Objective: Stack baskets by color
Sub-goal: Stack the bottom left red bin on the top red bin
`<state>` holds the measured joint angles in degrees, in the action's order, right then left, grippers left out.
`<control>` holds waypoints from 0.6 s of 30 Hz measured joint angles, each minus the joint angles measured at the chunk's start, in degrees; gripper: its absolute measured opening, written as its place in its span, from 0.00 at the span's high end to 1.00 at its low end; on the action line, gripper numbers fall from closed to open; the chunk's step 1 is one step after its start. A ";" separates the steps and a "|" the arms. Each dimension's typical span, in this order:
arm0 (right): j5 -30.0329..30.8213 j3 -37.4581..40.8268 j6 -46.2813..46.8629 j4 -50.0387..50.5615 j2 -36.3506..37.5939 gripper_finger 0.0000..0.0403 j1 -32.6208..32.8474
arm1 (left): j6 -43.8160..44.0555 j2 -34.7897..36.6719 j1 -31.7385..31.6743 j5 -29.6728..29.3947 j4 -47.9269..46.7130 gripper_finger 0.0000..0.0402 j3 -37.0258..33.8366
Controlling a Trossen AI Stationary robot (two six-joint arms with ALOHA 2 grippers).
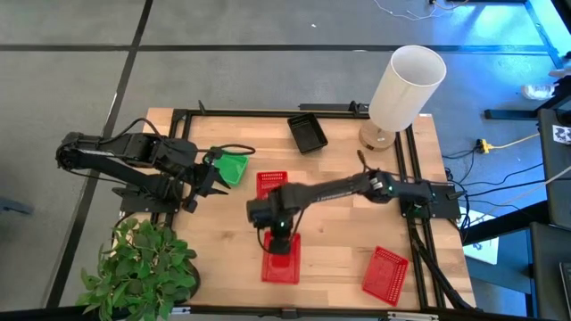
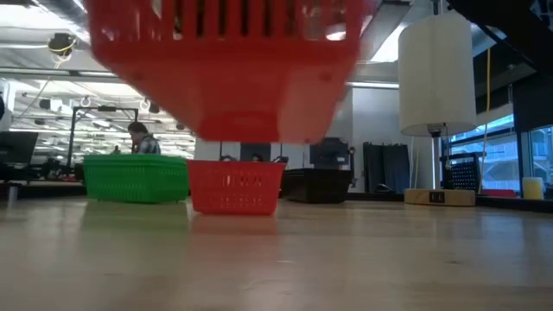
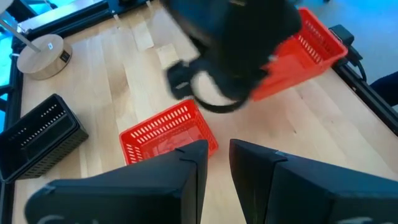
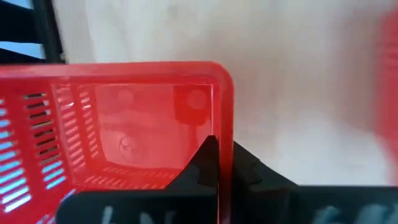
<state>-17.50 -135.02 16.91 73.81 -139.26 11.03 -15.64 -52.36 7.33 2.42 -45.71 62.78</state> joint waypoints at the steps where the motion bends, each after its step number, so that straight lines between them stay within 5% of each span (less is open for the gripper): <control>1: 0.32 0.02 -0.66 0.45 0.70 1.00 -0.87 | 0.00 -0.02 0.00 -0.02 0.00 0.86 0.00; 10: 0.58 0.02 -12.37 2.70 3.46 1.00 -11.13 | -1.43 -0.02 0.00 -0.86 -0.16 0.86 0.00; 18: 0.59 0.02 -23.35 2.40 3.70 1.00 -20.70 | 2.30 -0.17 -0.09 -11.10 -0.10 0.86 0.00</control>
<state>-16.91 -135.00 -6.43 76.22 -135.57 -9.67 -13.34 -52.53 7.25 -8.68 -45.82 62.78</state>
